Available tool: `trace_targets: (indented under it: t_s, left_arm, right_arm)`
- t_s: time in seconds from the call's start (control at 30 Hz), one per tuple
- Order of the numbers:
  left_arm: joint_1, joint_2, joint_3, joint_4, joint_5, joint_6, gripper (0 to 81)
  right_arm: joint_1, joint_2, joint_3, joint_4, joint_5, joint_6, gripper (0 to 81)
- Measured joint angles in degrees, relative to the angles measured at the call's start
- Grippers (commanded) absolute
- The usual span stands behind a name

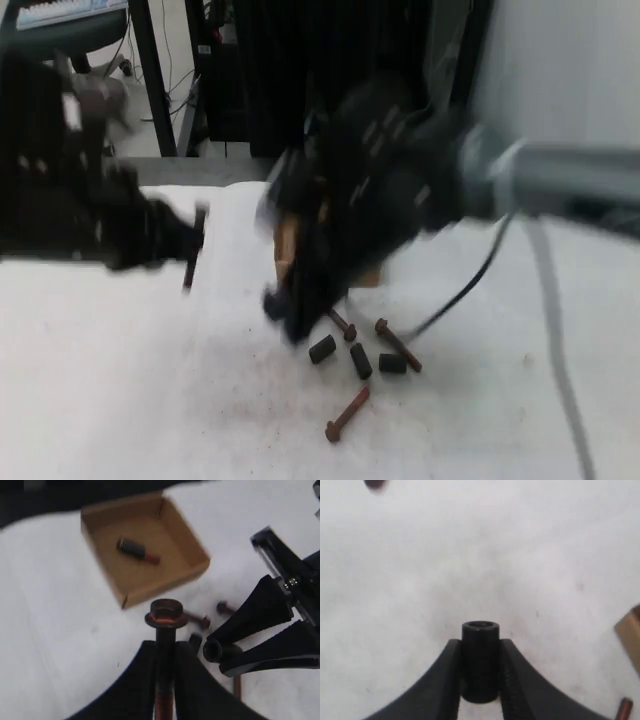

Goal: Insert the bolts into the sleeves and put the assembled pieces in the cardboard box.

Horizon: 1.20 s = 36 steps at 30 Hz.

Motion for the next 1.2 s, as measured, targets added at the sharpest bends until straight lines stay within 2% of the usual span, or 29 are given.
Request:
trace_targets:
  t_s: [0.07, 0.23, 0.3, 0.33, 0.47, 0.57, 0.6, 0.63, 0.7, 0.83, 1.2]
  left_arm:
    - [0.0, -2.3, 0.4, -5.2, 1.9, -2.4, 0.4]
    - [0.0, -5.0, 2.3, -20.0, 6.2, -10.2, 0.4]
    - [0.0, -6.0, 4.0, -29.4, 7.3, -15.6, 0.4]
    - [0.0, -6.1, 4.0, -29.4, 7.4, -16.1, 0.4]
    - [0.0, -6.3, 10.4, -52.9, 8.7, -30.6, 0.4]
    - [0.0, -6.3, 15.0, -63.1, 9.0, -36.7, 0.4]
    - [0.0, -6.3, 16.5, -66.0, 9.0, -38.0, 0.4]
    - [0.0, -6.3, 17.9, -68.2, 9.4, -39.2, 0.4]
    - [0.0, -6.4, 21.0, -71.0, 10.4, -40.5, 0.4]
    - [0.0, -6.4, 23.4, -71.6, 13.8, -41.1, 0.4]
    - [0.0, -6.4, 24.1, -71.5, 15.3, -40.2, 0.4]
  right_arm:
    - [-3.0, -3.7, -0.2, -1.4, -5.7, 2.0, 0.8]
    - [-5.3, -6.0, 4.6, -6.2, -18.6, 5.3, 0.8]
    - [-5.3, -5.9, 7.9, -9.4, -21.0, 6.6, 0.8]
    - [-5.3, -5.7, 10.0, -11.9, -21.6, 7.6, 0.8]
    - [-5.3, -5.7, 17.4, -24.9, -22.5, 15.9, 0.8]
    - [-5.3, -5.7, 20.3, -34.6, -22.7, 20.9, 0.8]
    - [-5.3, -5.7, 22.3, -44.8, -22.8, 25.9, 0.8]
    - [-5.3, -5.7, 22.4, -44.8, -22.8, 26.3, 0.8]
    - [-5.3, -5.7, 23.5, -53.6, -22.9, 31.0, 0.8]
    - [-4.7, -5.7, 23.8, -62.5, -22.8, 36.2, 0.8]
    - [-0.3, -5.7, 23.9, -63.2, -22.8, 37.9, 0.8]
